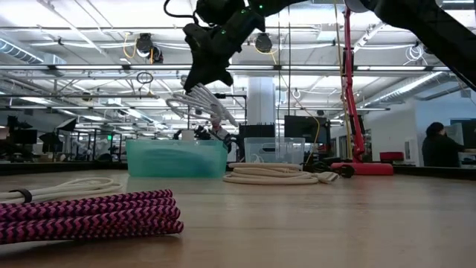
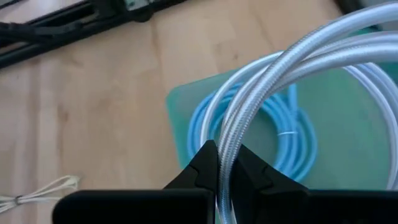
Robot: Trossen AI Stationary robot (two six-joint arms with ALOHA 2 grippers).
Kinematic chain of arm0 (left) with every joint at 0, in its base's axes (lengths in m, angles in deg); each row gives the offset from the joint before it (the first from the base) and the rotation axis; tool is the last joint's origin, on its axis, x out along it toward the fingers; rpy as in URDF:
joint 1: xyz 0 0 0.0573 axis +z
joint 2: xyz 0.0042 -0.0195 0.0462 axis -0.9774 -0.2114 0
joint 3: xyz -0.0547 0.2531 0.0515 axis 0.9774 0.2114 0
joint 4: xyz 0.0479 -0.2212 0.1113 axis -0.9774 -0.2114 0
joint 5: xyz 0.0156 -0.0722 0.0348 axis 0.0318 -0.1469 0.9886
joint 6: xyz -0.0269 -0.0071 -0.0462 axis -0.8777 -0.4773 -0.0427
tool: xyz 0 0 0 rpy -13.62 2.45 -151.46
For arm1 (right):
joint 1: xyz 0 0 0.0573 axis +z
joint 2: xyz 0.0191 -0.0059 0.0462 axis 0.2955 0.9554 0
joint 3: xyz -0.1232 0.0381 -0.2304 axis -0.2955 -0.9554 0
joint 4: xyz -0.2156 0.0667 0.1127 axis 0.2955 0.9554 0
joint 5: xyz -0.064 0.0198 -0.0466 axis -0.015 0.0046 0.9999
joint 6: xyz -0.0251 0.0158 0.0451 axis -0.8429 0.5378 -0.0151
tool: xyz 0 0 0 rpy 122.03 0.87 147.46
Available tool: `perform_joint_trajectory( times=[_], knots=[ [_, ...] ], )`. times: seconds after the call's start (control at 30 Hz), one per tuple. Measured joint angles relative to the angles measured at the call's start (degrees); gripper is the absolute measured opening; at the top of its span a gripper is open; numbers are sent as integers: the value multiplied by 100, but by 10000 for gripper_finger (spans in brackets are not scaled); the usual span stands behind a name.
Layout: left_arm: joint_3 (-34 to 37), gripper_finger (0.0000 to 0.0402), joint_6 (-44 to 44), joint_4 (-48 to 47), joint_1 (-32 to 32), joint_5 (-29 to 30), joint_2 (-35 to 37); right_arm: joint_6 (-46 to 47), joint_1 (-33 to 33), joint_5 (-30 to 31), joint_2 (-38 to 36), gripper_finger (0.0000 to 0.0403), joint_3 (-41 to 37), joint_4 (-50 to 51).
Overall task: Pick and place items into bin
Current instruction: Put the white HDMI cable into the green bin
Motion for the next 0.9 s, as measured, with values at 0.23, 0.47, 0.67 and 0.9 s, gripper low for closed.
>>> perform_joint_trajectory(
  times=[0.23, 0.47, 0.67, 0.9],
  knots=[
    [0, 81, 8, -397, 119, 4, 0, -117, 13, 226, -1, 8, 0, -658],
    [0, 81, 21, -635, 320, -229, 2, -30, -51, -69, 506, 8, -11, -882],
    [0, 81, 17, -710, 364, -347, 2, -160, -176, -57, 813, 8, 0, -1170],
    [0, 81, -151, -724, 226, -360, 2, -143, -359, -62, 984, 8, -28, -1129]
  ],
)
